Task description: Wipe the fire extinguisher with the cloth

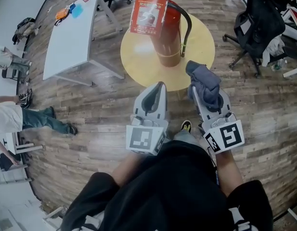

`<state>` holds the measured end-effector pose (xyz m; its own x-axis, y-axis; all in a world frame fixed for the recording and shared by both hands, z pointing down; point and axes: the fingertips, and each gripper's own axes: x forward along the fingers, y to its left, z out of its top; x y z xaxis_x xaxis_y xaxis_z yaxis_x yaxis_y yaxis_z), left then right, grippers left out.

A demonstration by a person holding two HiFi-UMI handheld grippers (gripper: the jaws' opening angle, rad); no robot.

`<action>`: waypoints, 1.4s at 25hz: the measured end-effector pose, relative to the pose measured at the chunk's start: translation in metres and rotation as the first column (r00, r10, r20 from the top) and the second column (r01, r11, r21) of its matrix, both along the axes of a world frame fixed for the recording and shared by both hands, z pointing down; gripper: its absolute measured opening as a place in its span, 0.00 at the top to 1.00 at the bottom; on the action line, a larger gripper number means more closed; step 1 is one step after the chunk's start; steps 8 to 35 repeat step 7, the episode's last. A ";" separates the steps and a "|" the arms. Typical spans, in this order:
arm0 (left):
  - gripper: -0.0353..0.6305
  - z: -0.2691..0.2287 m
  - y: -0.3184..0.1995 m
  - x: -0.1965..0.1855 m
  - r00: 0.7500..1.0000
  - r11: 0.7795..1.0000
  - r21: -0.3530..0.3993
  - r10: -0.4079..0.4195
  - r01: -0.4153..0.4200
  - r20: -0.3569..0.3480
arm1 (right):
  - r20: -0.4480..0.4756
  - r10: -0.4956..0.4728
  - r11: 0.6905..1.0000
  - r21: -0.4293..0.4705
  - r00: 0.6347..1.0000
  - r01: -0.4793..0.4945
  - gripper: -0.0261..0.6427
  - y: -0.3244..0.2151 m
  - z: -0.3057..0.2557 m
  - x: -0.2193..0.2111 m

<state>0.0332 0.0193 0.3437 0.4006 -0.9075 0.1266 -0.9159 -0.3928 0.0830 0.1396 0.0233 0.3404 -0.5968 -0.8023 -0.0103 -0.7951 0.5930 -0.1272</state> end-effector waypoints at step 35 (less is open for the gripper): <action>0.91 0.002 0.006 -0.006 1.000 1.000 0.015 0.025 -0.025 0.000 | 0.017 -0.003 1.000 -0.016 1.000 0.003 0.80 0.005 -0.001 -0.006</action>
